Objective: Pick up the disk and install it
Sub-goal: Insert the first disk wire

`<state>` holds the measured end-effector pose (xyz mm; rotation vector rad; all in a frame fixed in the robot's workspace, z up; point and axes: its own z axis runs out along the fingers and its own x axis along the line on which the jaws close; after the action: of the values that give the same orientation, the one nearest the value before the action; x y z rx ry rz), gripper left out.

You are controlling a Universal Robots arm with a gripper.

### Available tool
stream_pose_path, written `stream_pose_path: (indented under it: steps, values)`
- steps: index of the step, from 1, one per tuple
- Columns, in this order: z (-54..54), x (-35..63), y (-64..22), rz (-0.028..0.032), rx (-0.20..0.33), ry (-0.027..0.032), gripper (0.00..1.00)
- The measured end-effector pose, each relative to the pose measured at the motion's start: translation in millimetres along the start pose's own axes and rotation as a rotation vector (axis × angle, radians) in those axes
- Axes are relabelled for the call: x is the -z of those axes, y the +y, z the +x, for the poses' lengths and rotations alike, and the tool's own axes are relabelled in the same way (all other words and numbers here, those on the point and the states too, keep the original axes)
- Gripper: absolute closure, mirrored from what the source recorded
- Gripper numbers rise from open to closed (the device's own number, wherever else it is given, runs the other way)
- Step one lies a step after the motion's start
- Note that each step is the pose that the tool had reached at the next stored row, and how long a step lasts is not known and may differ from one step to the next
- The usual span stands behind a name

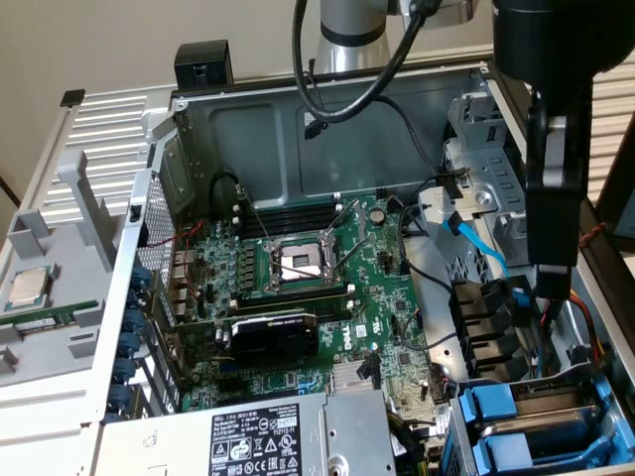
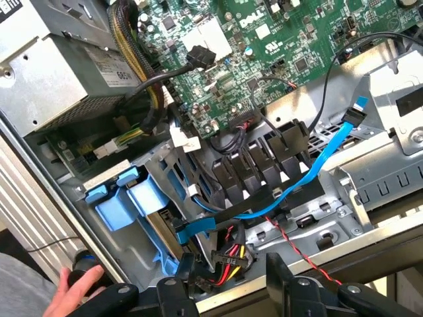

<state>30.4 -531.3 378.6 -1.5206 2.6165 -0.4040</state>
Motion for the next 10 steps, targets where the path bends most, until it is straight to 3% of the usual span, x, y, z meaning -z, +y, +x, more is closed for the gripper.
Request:
stream_pose_path:
  steps: [10]
  values:
    - [0.3,5.6,-1.6,-0.0080,-0.004,-0.0173,0.45]
